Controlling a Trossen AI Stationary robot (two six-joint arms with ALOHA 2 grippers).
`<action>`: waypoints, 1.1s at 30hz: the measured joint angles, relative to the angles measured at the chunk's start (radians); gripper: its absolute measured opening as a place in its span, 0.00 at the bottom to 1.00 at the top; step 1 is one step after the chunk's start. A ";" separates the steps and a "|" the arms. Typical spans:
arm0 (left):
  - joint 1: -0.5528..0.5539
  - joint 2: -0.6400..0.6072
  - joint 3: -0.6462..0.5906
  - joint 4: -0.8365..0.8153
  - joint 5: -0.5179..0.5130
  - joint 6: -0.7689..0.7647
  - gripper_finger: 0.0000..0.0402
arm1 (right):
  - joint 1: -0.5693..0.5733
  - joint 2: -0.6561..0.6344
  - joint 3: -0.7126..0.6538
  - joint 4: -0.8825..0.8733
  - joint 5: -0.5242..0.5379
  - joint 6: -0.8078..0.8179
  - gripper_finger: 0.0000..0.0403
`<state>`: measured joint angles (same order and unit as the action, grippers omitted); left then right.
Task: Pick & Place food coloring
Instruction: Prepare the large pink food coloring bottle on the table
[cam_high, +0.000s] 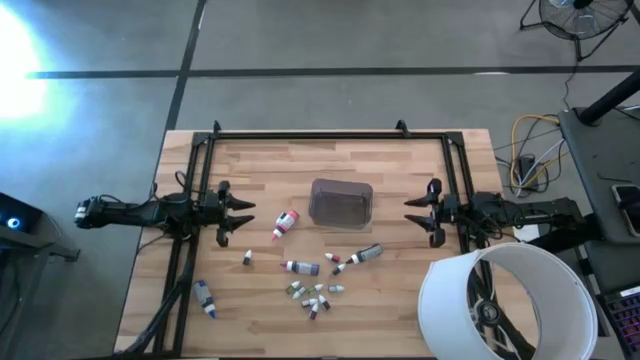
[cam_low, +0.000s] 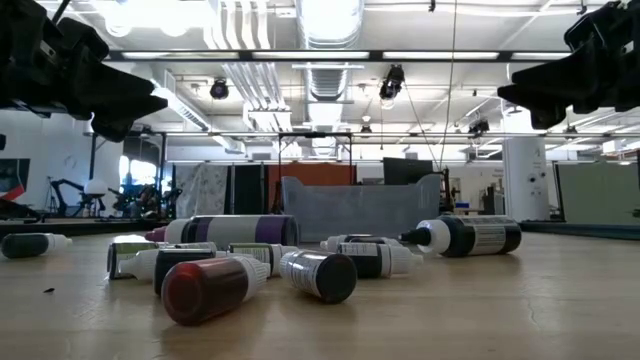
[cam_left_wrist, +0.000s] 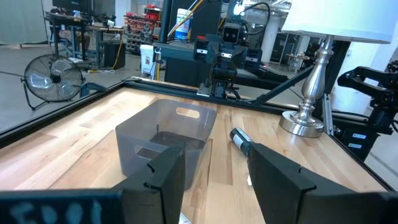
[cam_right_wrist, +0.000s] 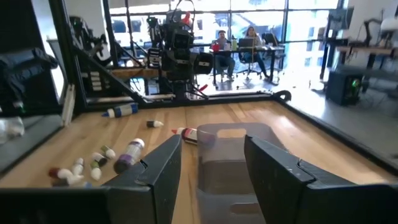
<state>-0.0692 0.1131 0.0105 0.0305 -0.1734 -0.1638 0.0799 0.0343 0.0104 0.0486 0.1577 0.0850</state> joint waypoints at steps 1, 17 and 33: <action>0.000 0.000 0.000 0.000 0.000 0.000 0.37 | 0.000 0.000 0.000 0.000 0.000 0.011 0.42; 0.000 0.000 -0.002 0.018 -0.006 0.000 0.37 | 0.000 0.000 0.000 0.025 0.000 0.020 0.42; 0.000 0.000 -0.001 0.163 -0.008 -0.176 0.37 | 0.000 0.062 0.000 0.319 0.184 0.326 0.42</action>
<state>-0.0692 0.1131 0.0093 0.1938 -0.1813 -0.3400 0.0794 0.0964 0.0107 0.3680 0.3416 0.4109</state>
